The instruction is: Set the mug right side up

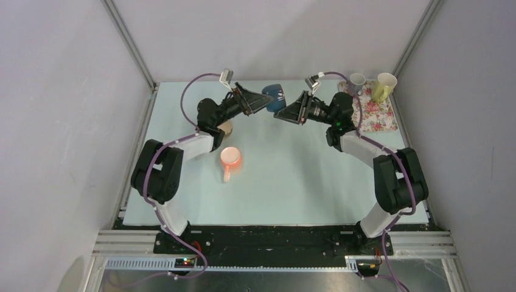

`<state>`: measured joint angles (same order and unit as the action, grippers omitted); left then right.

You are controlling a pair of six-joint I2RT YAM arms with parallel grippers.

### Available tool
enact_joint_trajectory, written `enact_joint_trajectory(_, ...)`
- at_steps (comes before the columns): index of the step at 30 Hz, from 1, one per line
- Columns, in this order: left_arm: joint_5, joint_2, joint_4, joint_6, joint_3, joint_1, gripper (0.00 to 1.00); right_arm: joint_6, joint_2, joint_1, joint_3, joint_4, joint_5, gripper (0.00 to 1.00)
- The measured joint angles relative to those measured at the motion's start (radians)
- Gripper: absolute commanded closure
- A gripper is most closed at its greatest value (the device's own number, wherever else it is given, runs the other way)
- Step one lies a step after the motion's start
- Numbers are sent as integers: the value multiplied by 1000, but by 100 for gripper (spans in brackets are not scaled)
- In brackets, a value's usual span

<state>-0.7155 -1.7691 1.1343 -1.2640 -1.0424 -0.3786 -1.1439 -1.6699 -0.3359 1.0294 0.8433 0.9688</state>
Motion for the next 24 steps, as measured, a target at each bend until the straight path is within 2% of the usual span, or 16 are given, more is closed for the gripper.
enact_joint_trajectory(8, -3, 35, -6, 3, 0, 74, 0, 127, 71, 159, 0, -143, -13, 100)
enact_joint_trajectory(13, -21, 112, -90, 66, 0, 159, 0, 296, 140, 267, 1, -342, -27, 100)
enact_joint_trajectory(16, -42, 179, -194, 159, 0, 224, 0, 454, 193, 354, 8, -512, -50, 100)
enact_joint_trajectory(20, -56, 285, -391, 334, 1, 311, 0, 706, 246, 489, 32, -729, -175, 100)
enact_joint_trajectory(24, -48, 407, -695, 606, 1, 387, 0, 925, 272, 603, 47, -901, -336, 100)
